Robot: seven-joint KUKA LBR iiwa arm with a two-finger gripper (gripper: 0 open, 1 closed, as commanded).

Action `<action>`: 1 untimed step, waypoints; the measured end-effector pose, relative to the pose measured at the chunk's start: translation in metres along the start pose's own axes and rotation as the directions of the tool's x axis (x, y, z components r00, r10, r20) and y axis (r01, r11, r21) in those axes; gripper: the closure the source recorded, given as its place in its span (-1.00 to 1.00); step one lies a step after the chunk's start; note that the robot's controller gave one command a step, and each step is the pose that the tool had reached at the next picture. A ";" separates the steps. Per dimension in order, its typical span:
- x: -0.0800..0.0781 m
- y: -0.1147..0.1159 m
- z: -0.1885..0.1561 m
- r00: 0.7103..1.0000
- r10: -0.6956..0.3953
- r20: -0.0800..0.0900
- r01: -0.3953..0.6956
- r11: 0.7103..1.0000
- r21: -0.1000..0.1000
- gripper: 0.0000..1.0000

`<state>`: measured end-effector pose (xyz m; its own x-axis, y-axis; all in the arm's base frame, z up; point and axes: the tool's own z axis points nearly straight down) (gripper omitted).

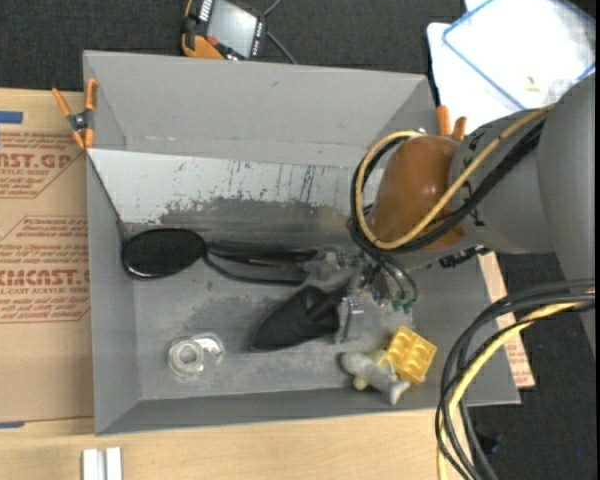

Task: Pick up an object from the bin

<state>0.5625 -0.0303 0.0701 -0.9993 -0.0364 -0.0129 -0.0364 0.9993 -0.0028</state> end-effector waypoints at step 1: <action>-0.004 -0.005 0.002 1.000 -0.028 -0.007 0.028 1.000 -0.002 -1.00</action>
Offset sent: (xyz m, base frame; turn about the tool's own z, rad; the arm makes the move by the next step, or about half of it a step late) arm 0.0006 -0.0005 -0.0002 -0.0032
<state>0.5670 -0.0354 0.0678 -0.9979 -0.0647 -0.0057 -0.0647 0.9979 -0.0008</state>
